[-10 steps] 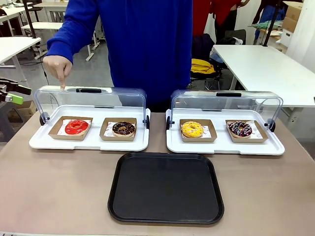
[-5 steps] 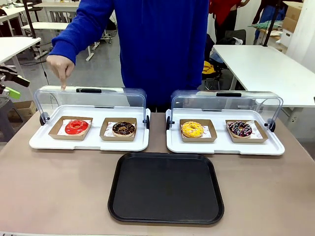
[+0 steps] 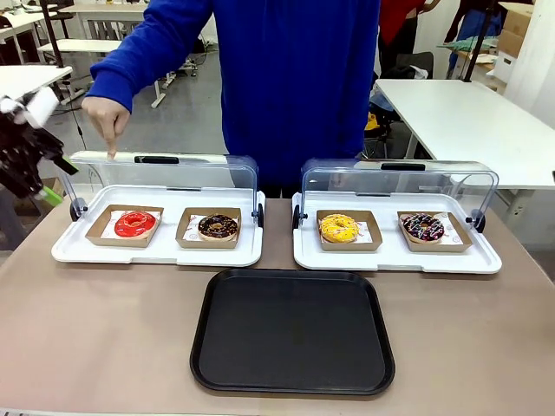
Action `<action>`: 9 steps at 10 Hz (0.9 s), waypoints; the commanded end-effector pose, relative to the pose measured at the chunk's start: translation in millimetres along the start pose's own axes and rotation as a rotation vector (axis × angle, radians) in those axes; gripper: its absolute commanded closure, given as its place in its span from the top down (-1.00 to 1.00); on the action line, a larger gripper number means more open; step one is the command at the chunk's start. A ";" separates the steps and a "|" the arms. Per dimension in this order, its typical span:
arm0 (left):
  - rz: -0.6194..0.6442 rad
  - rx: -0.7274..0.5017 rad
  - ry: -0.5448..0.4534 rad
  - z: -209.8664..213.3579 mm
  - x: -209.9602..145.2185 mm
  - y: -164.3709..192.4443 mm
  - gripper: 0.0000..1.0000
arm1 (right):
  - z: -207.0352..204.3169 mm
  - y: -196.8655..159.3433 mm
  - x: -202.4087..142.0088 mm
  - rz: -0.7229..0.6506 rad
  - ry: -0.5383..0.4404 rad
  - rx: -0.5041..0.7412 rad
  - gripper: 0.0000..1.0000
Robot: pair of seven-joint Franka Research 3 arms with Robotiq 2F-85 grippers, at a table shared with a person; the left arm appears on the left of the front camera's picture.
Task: Move the first donut from the left to the tray.
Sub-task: Pick up the Paper togo box containing the Donut indicated by the person and place it on the Handle tray.
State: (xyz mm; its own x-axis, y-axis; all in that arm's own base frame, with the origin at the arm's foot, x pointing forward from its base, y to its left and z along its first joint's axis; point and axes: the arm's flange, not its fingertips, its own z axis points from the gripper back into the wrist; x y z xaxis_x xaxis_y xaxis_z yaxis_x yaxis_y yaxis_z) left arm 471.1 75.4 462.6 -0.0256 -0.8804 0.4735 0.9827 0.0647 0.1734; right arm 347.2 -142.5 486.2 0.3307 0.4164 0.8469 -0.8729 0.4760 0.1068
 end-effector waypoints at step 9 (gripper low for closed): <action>-0.093 0.071 0.249 -106.7 -14.3 4.7 1.00 | 0.3 -3.6 2.6 0.022 -0.033 -0.005 1.00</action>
State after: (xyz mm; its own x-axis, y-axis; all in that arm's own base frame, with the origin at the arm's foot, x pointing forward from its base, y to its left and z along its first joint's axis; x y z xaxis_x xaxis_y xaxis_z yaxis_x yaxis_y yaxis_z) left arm 485.0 37.2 365.3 -0.0572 -0.9630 0.2634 0.9612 0.0182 0.2754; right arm 347.2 -142.9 486.0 0.3316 0.4161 0.8467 -0.8724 0.4769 0.1073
